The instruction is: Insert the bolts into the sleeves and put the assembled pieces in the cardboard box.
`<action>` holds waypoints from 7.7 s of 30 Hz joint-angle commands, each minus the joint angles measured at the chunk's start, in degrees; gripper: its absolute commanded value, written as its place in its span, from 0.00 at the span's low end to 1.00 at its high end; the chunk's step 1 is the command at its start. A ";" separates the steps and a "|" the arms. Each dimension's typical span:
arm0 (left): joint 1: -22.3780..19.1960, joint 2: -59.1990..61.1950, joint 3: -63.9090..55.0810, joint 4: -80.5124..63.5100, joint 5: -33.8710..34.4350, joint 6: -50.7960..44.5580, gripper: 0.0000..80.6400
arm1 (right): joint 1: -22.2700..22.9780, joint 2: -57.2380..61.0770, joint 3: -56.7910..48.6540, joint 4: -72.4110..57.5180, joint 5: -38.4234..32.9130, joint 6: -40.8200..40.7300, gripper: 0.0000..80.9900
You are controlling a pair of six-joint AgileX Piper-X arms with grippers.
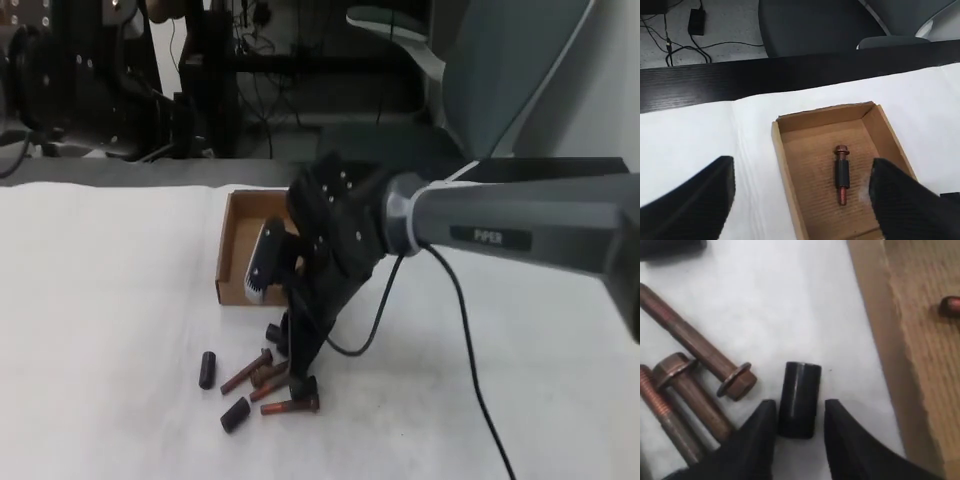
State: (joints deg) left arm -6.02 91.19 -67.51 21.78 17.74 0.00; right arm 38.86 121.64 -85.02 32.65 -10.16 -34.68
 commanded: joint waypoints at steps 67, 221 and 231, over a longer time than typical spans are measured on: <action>-17.51 18.56 -0.28 20.58 -14.82 30.79 0.78 | -4.63 -51.45 21.89 -0.34 6.33 14.96 0.01; -35.16 -61.15 61.79 -21.15 -15.00 -9.38 0.02 | 0.91 -26.14 19.92 -26.19 10.64 30.65 0.01; -35.16 -62.52 61.79 -15.98 -18.87 -6.94 0.02 | -2.10 -3.29 -7.14 -10.04 8.37 30.53 0.01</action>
State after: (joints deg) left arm -41.24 29.20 -5.44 4.83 -0.54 -6.60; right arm 37.52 114.89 -87.39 18.61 -1.25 -4.26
